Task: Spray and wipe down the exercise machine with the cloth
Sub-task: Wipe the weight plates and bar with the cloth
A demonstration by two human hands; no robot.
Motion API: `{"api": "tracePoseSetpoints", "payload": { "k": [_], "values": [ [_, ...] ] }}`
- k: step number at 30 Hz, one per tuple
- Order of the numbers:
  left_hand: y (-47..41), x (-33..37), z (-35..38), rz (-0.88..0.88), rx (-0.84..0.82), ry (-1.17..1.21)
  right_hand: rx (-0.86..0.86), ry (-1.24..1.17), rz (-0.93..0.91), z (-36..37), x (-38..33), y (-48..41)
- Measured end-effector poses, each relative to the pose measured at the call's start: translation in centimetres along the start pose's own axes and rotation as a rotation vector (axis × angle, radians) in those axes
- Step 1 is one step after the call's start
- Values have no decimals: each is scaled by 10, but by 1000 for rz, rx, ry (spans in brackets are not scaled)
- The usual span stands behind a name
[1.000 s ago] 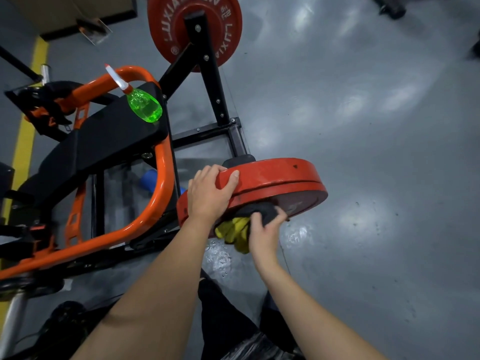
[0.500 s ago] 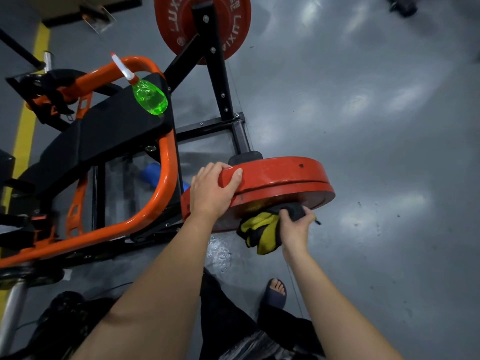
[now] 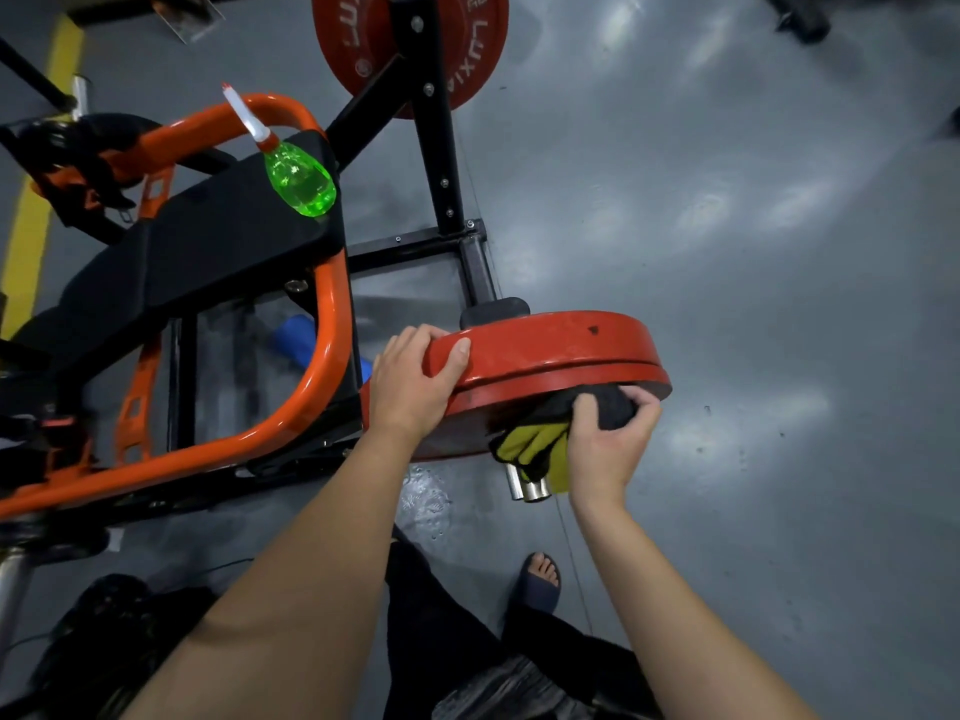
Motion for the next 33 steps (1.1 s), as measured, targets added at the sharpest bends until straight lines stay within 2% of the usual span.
{"api": "tracePoseSetpoints", "payload": {
  "k": [3,7,10,14,16,18,22,23,26,31,33],
  "values": [
    [2,-5,-1,4,-1,21,118,-79,-48,3,-11,-1],
    [3,-13,-1,5,-7,53,130,-120,-8,19,-13,7],
    [4,-20,-1,2,-2,80,17,-54,-46,31,-5,25],
    [4,-33,1,0,9,145,-266,102,-239,48,11,56],
    [6,-38,0,-13,20,178,-306,95,-270,48,15,59],
    [7,-43,-2,-21,12,179,-248,17,-209,41,8,51],
    [12,-48,-5,-27,-29,134,132,-172,99,5,-2,-8],
    [12,-48,-6,-37,-45,107,167,-220,164,-5,-2,-21],
    [15,-42,-10,-32,-81,-10,31,-156,213,-20,3,-27],
    [7,11,-13,182,102,-12,-256,94,47,4,16,10],
    [-5,46,-1,183,54,-47,-378,175,-34,16,19,24]
  ]
}}
Point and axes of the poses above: each hand's wrist, its own y-axis away from the middle knuckle, its own z-axis out of the palm, x = y × z, the point moved 1 cm from there along -y, towards the middle knuckle, and after that the axes turned 10 degrees about -x, right-handed, at the moved point
